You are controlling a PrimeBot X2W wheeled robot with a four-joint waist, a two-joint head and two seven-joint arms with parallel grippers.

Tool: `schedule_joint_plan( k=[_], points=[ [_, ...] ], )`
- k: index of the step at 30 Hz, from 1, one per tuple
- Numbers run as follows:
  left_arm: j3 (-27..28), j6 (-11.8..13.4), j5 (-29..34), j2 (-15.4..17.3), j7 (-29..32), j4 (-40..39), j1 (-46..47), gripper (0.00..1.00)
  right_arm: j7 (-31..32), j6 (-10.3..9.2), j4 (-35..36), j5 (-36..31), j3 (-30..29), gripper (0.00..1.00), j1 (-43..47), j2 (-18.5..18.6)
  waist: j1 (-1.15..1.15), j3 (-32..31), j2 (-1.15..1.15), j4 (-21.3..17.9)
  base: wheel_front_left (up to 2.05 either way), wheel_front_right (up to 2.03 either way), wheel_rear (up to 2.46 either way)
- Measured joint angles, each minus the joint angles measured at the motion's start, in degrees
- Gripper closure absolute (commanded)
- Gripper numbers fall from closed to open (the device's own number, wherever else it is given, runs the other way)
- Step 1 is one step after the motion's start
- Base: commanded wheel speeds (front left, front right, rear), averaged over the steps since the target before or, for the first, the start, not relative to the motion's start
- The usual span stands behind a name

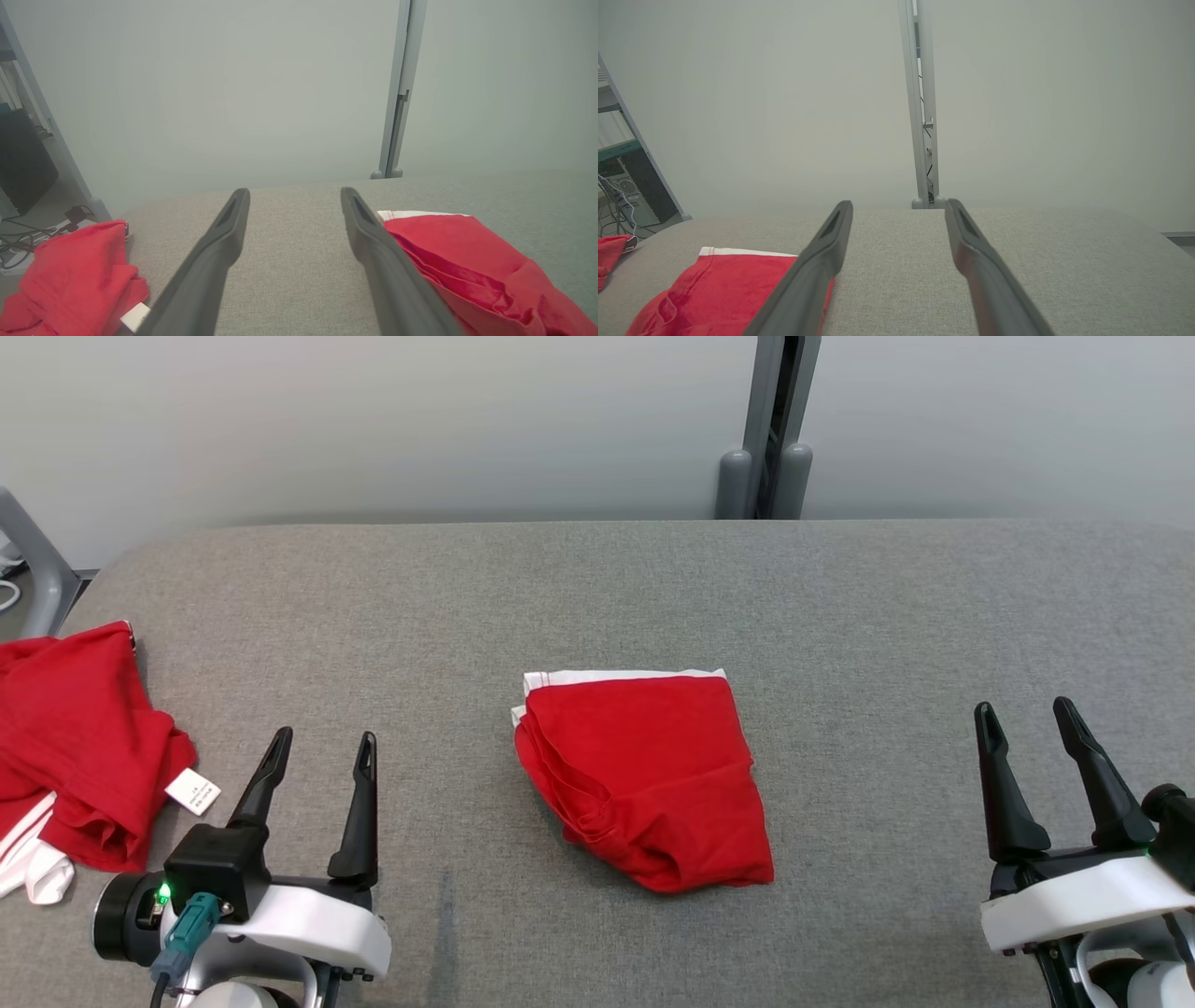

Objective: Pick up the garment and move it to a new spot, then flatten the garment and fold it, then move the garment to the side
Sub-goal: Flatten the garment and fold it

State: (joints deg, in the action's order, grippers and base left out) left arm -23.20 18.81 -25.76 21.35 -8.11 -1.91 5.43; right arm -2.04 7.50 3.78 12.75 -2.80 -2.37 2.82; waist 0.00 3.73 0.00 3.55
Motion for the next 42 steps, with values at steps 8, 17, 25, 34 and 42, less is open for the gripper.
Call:
schedule_joint_plan(
  k=[8, 17, 25, 34, 42],
  points=[
    [-0.5, 0.1, 0.1, 0.2, 0.4, -0.7, 0.4, 0.0, 0.4, 0.0, -1.3, -0.1, 0.7, 0.18, -1.3, 0.0, 0.0, 1.1, 0.0, 0.8, 0.0, 0.0, 0.0],
    [-1.3, -0.8, 0.2, -0.7, -0.5, -0.4, 3.4, 0.0, 1.2, 0.0, -7.4, 0.8, 7.5, 1.0, -7.9, 0.1, 0.0, 4.5, 0.0, 3.6, 0.0, 0.0, 0.0],
    [-2.5, -2.4, 0.0, -2.6, -2.0, 2.1, 5.9, 0.0, -0.4, 0.0, -16.6, 3.2, 17.5, 1.0, -13.6, 0.0, 0.0, 7.7, 0.0, 7.9, 0.0, 0.0, 0.0],
    [-3.5, -3.1, -0.1, -4.3, -3.5, 4.2, 7.5, 0.0, -3.1, 0.0, -25.8, 6.4, 27.2, 1.0, -17.5, 0.0, 0.0, 10.7, 0.0, 11.3, 0.0, 0.0, 0.0],
    [-3.5, -3.2, -0.6, -4.5, -4.1, 5.2, 7.6, 0.0, -4.5, 0.0, -26.5, 8.8, 36.2, 1.0, -17.5, -0.1, 0.0, 10.7, 0.0, 11.2, 0.0, 0.0, 0.0]
  ],
)
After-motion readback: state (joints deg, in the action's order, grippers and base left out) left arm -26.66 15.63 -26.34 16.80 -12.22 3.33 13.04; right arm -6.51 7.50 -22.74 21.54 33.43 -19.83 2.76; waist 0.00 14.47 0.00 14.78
